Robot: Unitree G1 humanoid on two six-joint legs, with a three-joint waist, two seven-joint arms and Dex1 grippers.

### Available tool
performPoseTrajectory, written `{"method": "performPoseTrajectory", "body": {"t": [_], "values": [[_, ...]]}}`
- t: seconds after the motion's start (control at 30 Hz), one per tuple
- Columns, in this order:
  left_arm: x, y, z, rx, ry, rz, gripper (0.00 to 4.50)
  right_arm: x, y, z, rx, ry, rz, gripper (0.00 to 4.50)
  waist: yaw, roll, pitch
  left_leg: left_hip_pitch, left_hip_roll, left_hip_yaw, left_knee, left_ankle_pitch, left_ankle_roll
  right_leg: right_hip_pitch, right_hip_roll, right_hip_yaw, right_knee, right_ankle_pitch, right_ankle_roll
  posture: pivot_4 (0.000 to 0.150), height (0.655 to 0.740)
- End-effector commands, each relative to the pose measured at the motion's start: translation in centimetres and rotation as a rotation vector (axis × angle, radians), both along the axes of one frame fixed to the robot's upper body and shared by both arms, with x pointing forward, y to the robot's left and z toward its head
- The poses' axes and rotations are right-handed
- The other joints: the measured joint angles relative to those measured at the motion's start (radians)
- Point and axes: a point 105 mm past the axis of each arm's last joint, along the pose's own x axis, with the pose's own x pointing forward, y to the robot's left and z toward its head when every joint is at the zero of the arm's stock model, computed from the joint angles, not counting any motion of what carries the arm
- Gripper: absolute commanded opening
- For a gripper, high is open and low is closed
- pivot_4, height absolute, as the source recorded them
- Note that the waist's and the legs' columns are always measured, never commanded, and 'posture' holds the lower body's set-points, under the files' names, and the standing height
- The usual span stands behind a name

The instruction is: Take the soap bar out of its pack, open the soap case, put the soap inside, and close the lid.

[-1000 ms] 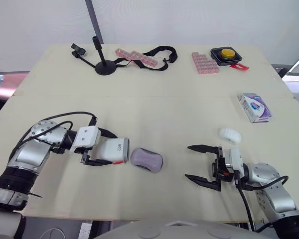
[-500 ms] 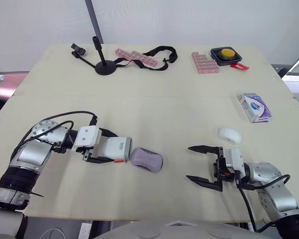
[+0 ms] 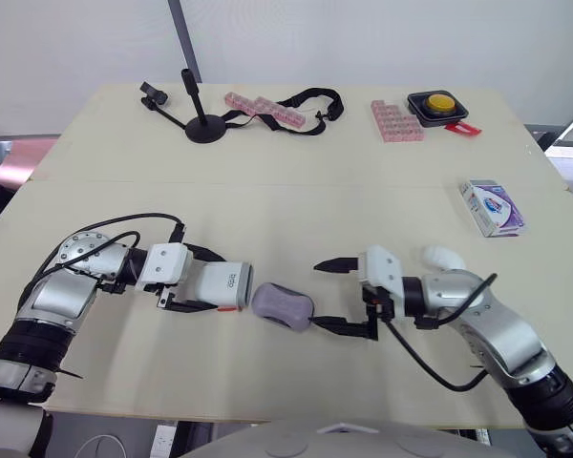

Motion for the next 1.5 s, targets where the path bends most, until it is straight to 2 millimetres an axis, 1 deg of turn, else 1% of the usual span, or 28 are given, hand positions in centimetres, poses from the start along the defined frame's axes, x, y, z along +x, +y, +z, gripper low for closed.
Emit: {"method": "performPoseTrajectory", "body": {"t": [0.03, 0.13, 0.3, 0.5, 0.67, 0.97, 1.07, 1.27, 1.43, 1.5], "values": [[0.6, 0.2, 0.9, 0.001, -0.045, 0.0, 3.46, -0.4, 1.5, 1.0, -0.044, -0.032, 0.016, 4.5, 0.003, 0.0, 0.0, 0.0, 0.0, 0.0, 0.0, 0.0, -0.001, 0.0, 0.0, 0.0, 0.0, 0.0, 0.0, 0.15, 0.716], [0.8, 0.1, 0.9, -0.004, -0.043, -0.001, 3.46, -0.6, 2.5, 0.6, -0.1, -0.009, 0.006, 4.5, 0.006, 0.0, 0.0, 0.001, 0.0, 0.0, 0.0, 0.001, -0.002, 0.0, 0.001, 0.0, 0.0, 0.0, 0.0, 0.15, 0.716], [1.3, -0.1, 1.1, -0.012, -0.047, -0.006, 3.46, -1.1, 3.5, -0.5, -0.163, 0.06, -0.008, 4.5, 0.011, 0.0, 0.0, 0.0, -0.001, 0.0, 0.0, 0.0, -0.003, 0.0, 0.001, 0.0, 0.001, 0.0, 0.0, 0.15, 0.716], [1.4, -0.2, 1.4, -0.012, -0.05, -0.009, 3.46, -0.9, 4.0, -1.7, -0.239, 0.087, -0.03, 4.5, 0.01, 0.0, 0.0, 0.001, -0.001, 0.0, -0.001, 0.001, -0.004, 0.0, 0.002, 0.0, 0.002, 0.0, 0.0, 0.15, 0.716], [0.9, 0.1, 1.4, -0.017, -0.037, -0.003, 3.46, -0.7, 4.4, -2.4, -0.291, 0.097, -0.061, 4.5, 0.009, 0.0, 0.0, 0.001, -0.001, 0.0, -0.001, 0.0, -0.005, 0.0, 0.002, 0.0, 0.002, 0.0, 0.0, 0.15, 0.716], [-0.3, 0.3, 1.4, -0.014, 0.039, -0.052, 3.46, -0.2, 4.4, -2.4, -0.293, 0.098, -0.099, 4.5, 0.009, 0.0, 0.0, 0.002, 0.0, 0.0, -0.001, 0.001, -0.006, 0.0, 0.002, 0.0, 0.002, 0.0, 0.0, 0.15, 0.716], [-0.2, 0.6, 1.3, 0.012, 0.024, -0.061, 3.46, -0.1, 4.2, -2.4, -0.298, 0.095, -0.095, 4.5, 0.009, 0.0, 0.0, 0.002, 0.0, 0.0, -0.001, 0.001, -0.006, 0.0, 0.002, 0.0, 0.002, 0.0, 0.0, 0.15, 0.716], [0.4, 0.3, 1.3, 0.001, 0.004, -0.047, 3.46, -0.1, 4.1, -2.4, -0.302, 0.093, -0.082, 4.5, 0.011, 0.0, 0.0, 0.002, 0.0, 0.0, -0.001, 0.001, -0.006, 0.0, 0.002, 0.0, 0.002, 0.0, 0.0, 0.15, 0.716], [0.5, 0.2, 1.2, 0.0, -0.006, -0.042, 3.46, 0.1, 4.0, -2.4, -0.309, 0.086, -0.081, 3.05, 0.011, 0.0, 0.0, 0.002, 0.0, 0.0, -0.001, 0.001, -0.006, 0.001, 0.002, 0.0, 0.002, 0.0, 0.0, 0.15, 0.716], [0.6, 0.2, 1.2, -0.001, -0.009, -0.038, 3.46, 0.1, 4.0, -2.4, -0.31, 0.085, -0.078, 3.05, 0.011, 0.0, 0.0, 0.002, 0.0, 0.0, -0.001, 0.001, -0.006, 0.001, 0.002, 0.0, 0.002, 0.0, 0.0, 0.15, 0.716]]}}
